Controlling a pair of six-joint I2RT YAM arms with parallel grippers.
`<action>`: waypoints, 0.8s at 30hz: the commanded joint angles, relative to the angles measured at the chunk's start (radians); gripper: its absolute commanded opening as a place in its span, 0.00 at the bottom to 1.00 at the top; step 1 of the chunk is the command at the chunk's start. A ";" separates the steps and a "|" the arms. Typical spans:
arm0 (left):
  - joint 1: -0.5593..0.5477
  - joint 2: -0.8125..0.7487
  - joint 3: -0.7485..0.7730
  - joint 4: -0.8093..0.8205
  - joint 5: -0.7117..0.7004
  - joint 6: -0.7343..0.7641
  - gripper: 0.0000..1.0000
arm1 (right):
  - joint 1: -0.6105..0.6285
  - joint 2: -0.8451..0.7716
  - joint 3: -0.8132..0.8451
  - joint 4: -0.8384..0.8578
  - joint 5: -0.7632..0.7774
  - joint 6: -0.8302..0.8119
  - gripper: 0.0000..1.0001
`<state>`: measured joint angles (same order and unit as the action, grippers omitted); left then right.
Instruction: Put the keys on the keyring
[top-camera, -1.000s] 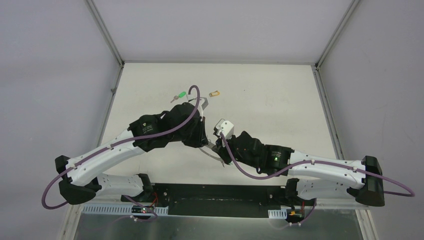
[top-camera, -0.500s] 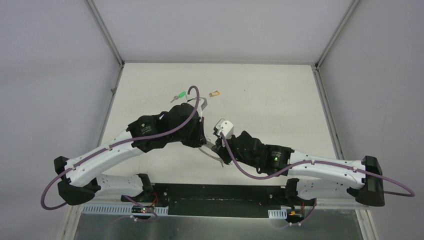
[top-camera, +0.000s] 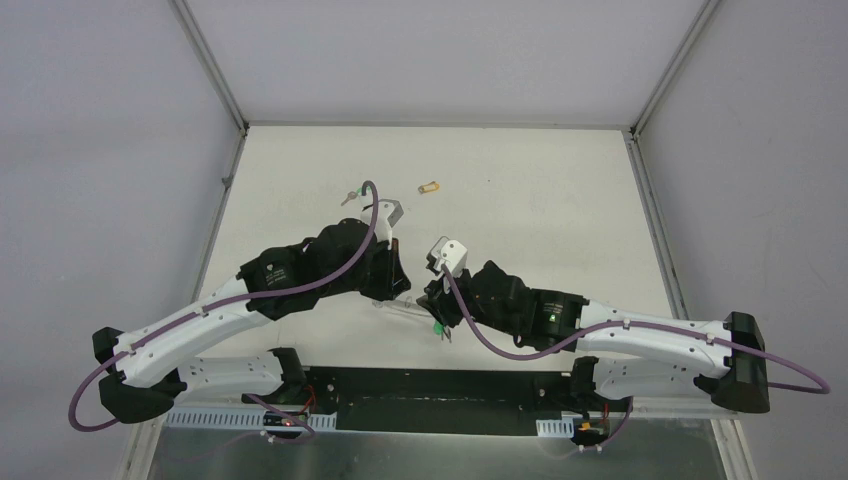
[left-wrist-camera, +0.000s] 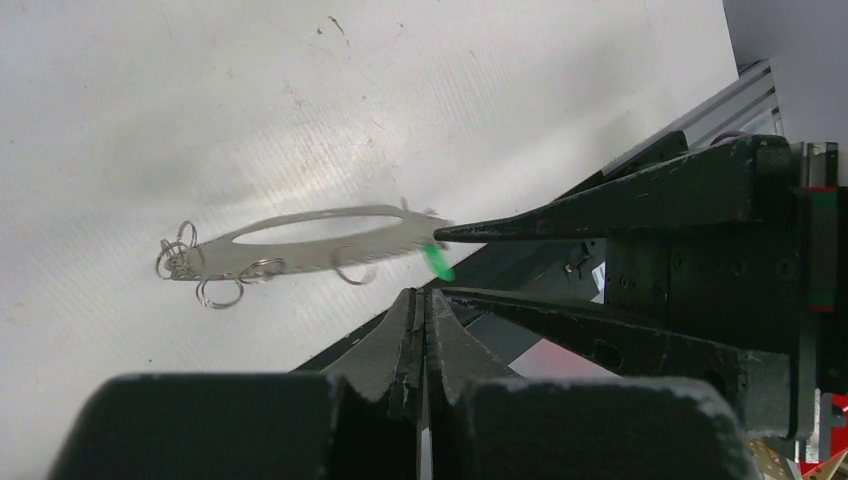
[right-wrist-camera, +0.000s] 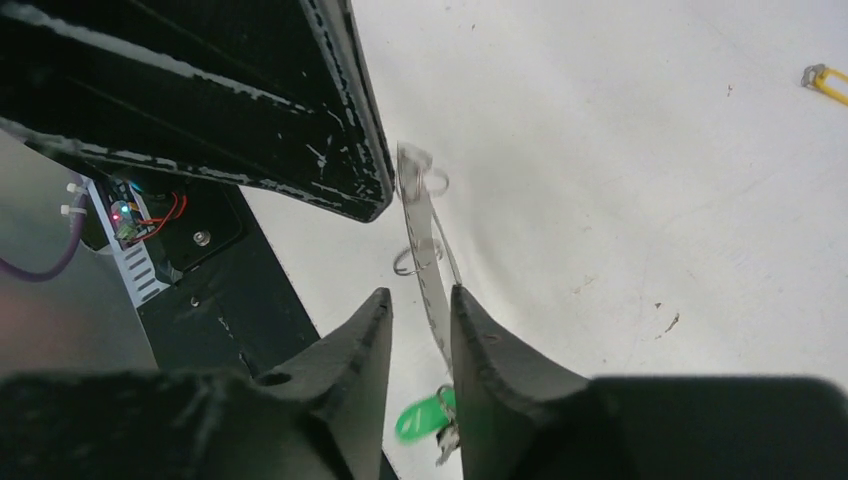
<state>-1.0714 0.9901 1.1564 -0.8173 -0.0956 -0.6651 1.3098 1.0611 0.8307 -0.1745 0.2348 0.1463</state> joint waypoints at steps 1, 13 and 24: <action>0.008 -0.001 -0.012 0.063 -0.006 0.029 0.00 | -0.001 -0.024 0.019 0.064 -0.028 -0.011 0.33; 0.008 -0.004 -0.117 0.092 -0.085 0.022 0.02 | -0.037 -0.041 -0.028 0.067 0.023 -0.002 0.60; 0.008 -0.071 -0.340 0.090 0.027 -0.102 0.62 | -0.249 -0.054 -0.030 -0.128 -0.178 0.265 0.82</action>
<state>-1.0714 0.9283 0.8742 -0.7536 -0.1295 -0.7040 1.1236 1.0092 0.7681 -0.1951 0.1490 0.2783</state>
